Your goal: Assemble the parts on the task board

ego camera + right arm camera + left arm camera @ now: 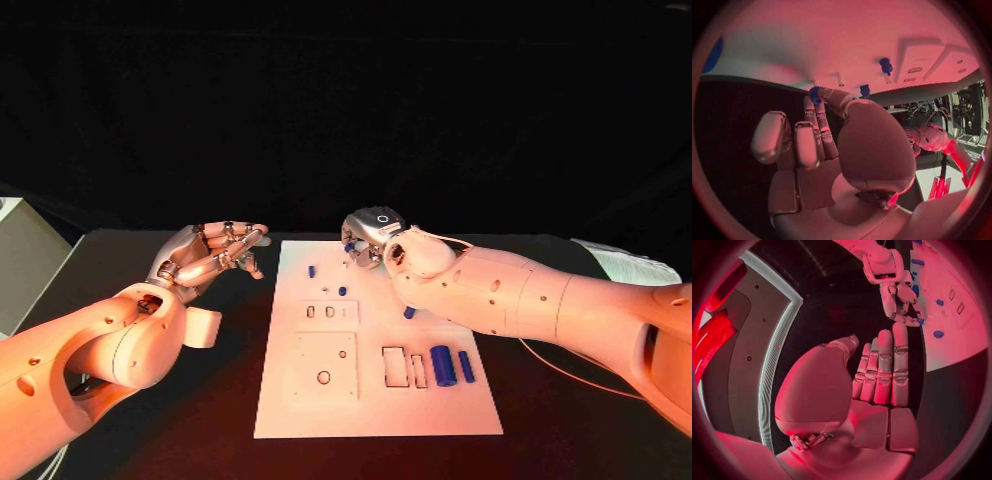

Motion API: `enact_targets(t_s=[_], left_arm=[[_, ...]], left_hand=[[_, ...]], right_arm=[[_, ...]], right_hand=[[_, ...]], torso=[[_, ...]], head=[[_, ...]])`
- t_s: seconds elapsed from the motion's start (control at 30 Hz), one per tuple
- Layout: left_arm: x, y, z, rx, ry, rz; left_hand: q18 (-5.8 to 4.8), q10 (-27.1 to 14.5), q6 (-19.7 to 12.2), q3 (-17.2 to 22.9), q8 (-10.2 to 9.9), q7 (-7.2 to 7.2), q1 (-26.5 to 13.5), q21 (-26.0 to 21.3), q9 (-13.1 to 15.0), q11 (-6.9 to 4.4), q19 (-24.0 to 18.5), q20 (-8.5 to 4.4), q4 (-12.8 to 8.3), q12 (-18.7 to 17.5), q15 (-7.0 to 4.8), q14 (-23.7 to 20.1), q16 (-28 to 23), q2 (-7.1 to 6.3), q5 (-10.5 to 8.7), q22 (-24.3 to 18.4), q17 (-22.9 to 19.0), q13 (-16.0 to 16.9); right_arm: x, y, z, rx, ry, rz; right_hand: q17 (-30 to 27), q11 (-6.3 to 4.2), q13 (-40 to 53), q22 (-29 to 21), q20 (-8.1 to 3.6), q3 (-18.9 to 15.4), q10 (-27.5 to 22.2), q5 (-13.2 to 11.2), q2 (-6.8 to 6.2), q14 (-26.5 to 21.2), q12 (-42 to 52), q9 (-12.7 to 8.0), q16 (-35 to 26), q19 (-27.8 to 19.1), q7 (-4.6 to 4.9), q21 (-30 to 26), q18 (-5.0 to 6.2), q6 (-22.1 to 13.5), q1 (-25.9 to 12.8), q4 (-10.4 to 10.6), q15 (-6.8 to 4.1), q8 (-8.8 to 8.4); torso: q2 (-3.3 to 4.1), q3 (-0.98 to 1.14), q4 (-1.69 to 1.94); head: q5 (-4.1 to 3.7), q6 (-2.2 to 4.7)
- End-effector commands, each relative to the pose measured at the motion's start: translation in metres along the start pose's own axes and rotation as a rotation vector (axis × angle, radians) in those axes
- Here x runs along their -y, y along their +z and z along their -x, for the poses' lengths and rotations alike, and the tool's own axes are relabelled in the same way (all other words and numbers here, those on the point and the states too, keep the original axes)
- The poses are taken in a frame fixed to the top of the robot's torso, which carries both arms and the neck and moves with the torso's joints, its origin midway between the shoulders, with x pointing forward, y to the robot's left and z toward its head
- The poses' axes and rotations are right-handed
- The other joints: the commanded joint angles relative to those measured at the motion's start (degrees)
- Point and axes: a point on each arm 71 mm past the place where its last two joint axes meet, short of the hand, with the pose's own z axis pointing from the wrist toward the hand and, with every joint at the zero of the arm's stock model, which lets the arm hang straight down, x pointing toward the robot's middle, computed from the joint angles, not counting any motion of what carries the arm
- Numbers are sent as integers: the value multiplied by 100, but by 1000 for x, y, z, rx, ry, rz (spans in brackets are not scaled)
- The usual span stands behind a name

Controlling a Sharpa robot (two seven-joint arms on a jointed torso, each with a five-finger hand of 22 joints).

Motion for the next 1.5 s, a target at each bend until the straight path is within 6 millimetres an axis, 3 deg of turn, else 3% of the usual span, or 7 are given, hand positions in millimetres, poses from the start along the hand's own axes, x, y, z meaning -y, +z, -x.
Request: enact_targets(t_s=[0.03, 0.43, 0.73, 0.8, 0.9, 1.07, 1.5], left_arm=[[1, 1, -3, -21, -5, -8], [1, 1, -2, -20, -4, -9], [1, 1, -2, -19, -4, -8], [1, 1, -2, -19, -3, -8], [1, 1, -1, -18, -3, -7], [1, 0, 0, -15, -1, -7], [0, 0, 5, -6, 3, -5]], left_hand=[[19, -14, -18, 33, -23, 2, 13, 35, 9, 9, -58, 1, -3, -34, 17, -40, 20, -57, -10, 5, 9, 8], [19, -14, -18, 33, -23, 2, 13, 35, 9, 9, -58, 1, -3, -34, 17, -40, 20, -57, -10, 5, 9, 8], [19, -14, -18, 33, -23, 2, 13, 35, 9, 9, -58, 1, -3, -34, 17, -40, 20, -57, -10, 5, 9, 8], [19, -14, -18, 33, -23, 2, 13, 35, 9, 9, -58, 1, -3, -34, 17, -40, 20, -57, -10, 5, 9, 8], [19, -21, -23, 37, -27, 3, 17, 54, 12, 11, -75, 3, -6, -36, 18, -48, 24, -59, -10, 19, 12, 7], [19, -21, -23, 37, -27, 3, 17, 54, 12, 11, -75, 3, -6, -36, 18, -48, 24, -59, -10, 19, 12, 7], [19, -21, -23, 37, -27, 3, 17, 54, 12, 11, -75, 3, -6, -36, 18, -48, 24, -59, -10, 19, 12, 7]], right_arm=[[-1, 0, -2, -28, -16, 12], [1, 1, -5, -45, -23, 3], [1, 2, -3, -17, -14, 10], [1, 2, -2, -4, -10, 12], [3, 0, -1, 8, -5, 12], [9, -8, 2, 19, 3, 7], [53, -51, 25, 53, 164, -82]], right_hand=[[6, -103, 99, 7, -24, 33, 142, 15, -32, 182, 21, 12, 24, -2, 14, 12, -74, -21, 19, -6, -10, 18], [-19, -84, 99, -8, -12, 48, 82, -7, -69, 174, -5, 30, 20, -20, 29, -3, -70, -81, -25, 1, 5, -5], [-417, 111, -70, -396, 126, 104, -730, -138, -328, 54, -23, 13, -152, -206, 180, -332, 3, -636, -197, 63, 165, -316], [-668, 131, -176, -749, 170, -330, -1183, -121, -333, -12, -8, -28, -286, -326, 133, -636, 70, -911, -159, 76, 176, -477], [-792, 186, -205, -930, 196, -1551, -1513, -193, -42, -10, 0, -67, -338, -315, 46, -848, 106, -1043, 305, 302, 230, -626], [-848, 202, -201, -1011, 217, -2167, -1618, -192, -17, -15, 6, -97, -341, -291, -2, -963, 112, -1059, 706, 740, 240, -705], [-425, 8, 35, -561, 73, -1711, -444, -29, -171, 99, 309, -78, -90, -104, 129, -642, 32, -800, 812, 1235, 85, -672]], torso=[[8, -7, 13], [30, 0, 2], [40, 0, 12], [40, 0, 11], [42, 0, 6], [42, 9, 1], [25, 57, -76]], head=[[-7, -13], [1, -5], [-3, 8], [0, 11], [9, 15], [24, 30], [22, 111]])
